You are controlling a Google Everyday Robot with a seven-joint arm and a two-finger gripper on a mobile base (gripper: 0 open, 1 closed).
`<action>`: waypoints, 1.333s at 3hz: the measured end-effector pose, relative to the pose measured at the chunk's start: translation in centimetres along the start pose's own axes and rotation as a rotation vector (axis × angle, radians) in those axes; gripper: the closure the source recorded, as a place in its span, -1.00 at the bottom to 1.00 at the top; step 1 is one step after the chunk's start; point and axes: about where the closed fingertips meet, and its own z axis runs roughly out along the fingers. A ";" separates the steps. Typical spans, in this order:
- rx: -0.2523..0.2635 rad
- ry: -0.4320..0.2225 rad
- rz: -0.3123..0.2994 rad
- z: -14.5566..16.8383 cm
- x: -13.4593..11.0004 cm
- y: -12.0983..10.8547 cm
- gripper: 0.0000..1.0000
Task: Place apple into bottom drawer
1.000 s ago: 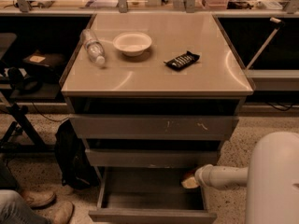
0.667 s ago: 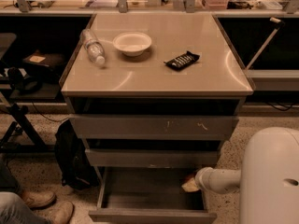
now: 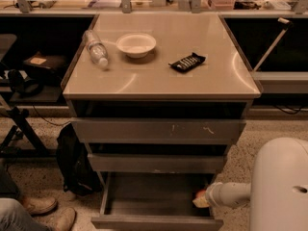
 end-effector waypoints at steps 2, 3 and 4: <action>-0.172 0.074 -0.051 6.7 0.9 3.2 1.00; -0.206 0.114 -0.050 6.9 1.7 3.3 1.00; -0.206 0.114 -0.050 6.9 1.7 3.3 1.00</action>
Offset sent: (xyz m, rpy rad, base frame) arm -0.0157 0.0624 -0.1261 0.0776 0.3373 0.2553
